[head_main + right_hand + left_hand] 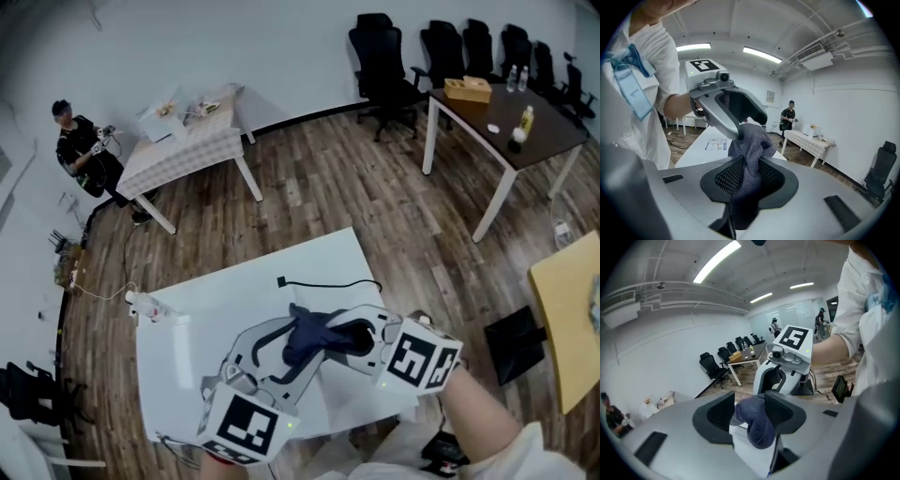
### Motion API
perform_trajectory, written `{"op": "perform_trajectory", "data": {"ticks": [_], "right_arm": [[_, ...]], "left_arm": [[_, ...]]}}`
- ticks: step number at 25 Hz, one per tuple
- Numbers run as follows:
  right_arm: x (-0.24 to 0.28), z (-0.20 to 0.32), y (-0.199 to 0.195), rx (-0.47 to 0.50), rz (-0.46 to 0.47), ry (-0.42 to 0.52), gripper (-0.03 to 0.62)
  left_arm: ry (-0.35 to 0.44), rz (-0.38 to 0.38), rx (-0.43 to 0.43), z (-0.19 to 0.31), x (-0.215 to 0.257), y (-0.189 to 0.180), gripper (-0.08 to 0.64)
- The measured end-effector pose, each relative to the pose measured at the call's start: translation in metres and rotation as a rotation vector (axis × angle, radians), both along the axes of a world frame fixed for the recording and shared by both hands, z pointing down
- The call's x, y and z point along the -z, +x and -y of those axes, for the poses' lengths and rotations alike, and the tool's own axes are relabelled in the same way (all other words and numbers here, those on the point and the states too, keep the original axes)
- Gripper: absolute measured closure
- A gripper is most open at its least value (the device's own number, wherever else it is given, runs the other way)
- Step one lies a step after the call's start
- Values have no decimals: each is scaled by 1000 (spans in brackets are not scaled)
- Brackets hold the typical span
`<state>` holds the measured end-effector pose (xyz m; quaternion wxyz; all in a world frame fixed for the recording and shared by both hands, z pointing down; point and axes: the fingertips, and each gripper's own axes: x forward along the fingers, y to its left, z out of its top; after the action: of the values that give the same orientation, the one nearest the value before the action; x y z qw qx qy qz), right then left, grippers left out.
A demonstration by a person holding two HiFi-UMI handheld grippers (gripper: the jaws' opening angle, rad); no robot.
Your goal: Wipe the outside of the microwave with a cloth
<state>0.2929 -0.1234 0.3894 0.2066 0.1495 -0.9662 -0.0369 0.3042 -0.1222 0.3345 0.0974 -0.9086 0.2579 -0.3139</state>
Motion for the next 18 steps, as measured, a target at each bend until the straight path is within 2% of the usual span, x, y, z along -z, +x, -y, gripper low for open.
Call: {"op": "perform_trajectory", "data": {"ticks": [3,6,7,10,15,18], "right_arm": [[-7,2,4,54,37,3,489],[-12,7,11,70,121,8,489],[-14,9,11,76,140,14,489],[-21,13,10,98,157,32,489],[-38,26,2,88,176,14,480],[-51,32,-1,79,185,-16,469]], "left_arm": [[2,135,-57,-3,-14,17,348],[-33,329,-114,5,-44,22,353],[-47,382,-128,7,-52,21,388],[-92,509,-160,11,-69,19,429],[-126,721,-132,21,-93,11,492],[-139,794,-98,30,-104,6,495]]}}
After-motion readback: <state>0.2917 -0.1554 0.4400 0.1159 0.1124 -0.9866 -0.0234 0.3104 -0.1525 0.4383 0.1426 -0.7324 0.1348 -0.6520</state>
